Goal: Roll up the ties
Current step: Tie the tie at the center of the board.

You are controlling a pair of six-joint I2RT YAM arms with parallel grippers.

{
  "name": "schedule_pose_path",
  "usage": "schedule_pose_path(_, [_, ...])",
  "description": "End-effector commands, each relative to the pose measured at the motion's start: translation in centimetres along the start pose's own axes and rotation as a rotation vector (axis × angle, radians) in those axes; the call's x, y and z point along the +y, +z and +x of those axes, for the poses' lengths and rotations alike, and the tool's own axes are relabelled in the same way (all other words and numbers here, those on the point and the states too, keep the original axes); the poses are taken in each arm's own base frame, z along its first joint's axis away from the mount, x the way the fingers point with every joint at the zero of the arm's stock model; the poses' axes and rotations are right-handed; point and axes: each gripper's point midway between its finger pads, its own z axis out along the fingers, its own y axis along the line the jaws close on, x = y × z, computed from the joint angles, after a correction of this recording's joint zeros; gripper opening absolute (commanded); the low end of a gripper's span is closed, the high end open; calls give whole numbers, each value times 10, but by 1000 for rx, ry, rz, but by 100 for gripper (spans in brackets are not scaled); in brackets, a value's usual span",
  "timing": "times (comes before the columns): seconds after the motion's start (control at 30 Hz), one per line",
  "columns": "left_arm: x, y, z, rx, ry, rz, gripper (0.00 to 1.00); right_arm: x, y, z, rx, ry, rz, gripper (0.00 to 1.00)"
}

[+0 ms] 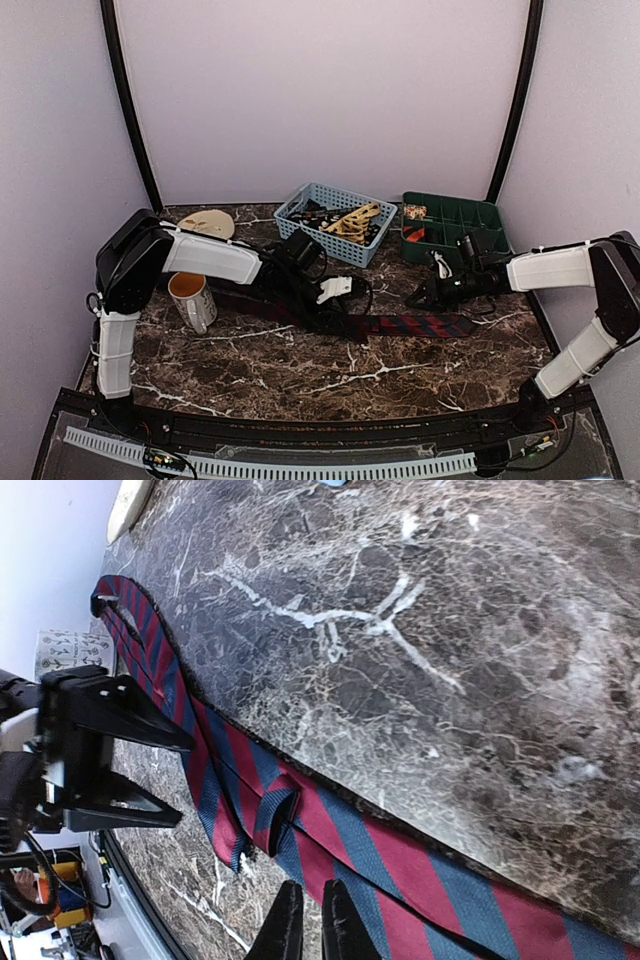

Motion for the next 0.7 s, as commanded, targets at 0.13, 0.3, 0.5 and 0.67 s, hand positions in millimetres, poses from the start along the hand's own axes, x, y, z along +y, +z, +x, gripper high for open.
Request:
schedule_pose_path(0.13, [-12,12,15,24,-15,80,46,7,17,-6,3,-29,-30,8])
schedule_pose_path(0.3, [-17,7,18,39,-28,85,32,-11,30,9,55,-10,13,7])
schedule_pose_path(0.5, [-22,-12,8,-6,-47,51,26,-31,40,25,99,15,64,6])
schedule_pose_path(0.67, [-17,-29,-17,-92,-94,8,24,-37,40,33,119,17,79,5])
